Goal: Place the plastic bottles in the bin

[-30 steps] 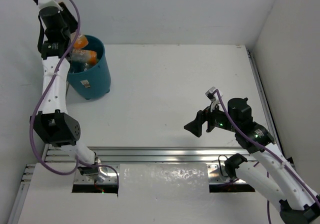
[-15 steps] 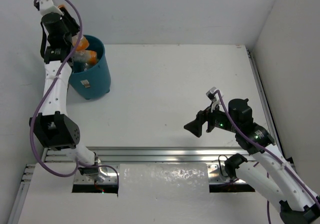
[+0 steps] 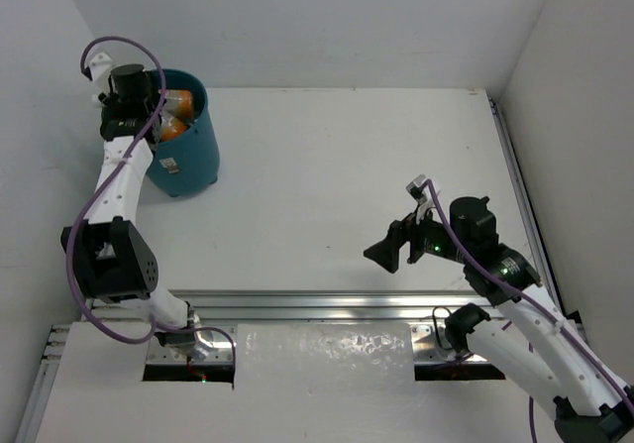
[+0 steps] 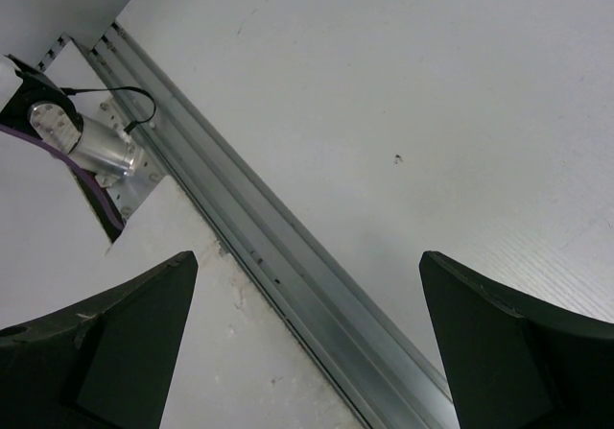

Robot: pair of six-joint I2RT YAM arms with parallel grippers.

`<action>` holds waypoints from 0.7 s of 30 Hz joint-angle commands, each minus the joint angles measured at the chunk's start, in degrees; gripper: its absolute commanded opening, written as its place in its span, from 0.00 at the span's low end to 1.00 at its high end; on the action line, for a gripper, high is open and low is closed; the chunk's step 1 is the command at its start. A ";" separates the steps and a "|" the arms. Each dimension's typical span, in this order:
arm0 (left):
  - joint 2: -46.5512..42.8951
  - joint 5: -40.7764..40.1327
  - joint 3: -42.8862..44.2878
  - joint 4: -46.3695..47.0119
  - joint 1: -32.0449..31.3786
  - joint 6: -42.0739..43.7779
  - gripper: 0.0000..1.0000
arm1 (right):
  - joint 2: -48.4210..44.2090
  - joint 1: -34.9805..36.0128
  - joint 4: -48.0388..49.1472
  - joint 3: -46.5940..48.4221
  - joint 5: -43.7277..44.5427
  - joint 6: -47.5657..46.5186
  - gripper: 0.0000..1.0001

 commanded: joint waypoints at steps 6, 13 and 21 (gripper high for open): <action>-7.35 -6.49 -5.90 1.89 0.33 -7.09 0.70 | -0.83 -0.01 3.24 -0.36 -0.71 0.47 0.99; -8.58 -0.01 -0.73 -0.22 0.24 -5.34 0.95 | -0.83 0.07 3.15 -0.10 -0.80 0.47 0.99; -9.11 8.19 12.96 -14.85 0.07 3.18 1.00 | -0.39 0.07 1.49 2.45 3.23 -0.23 0.99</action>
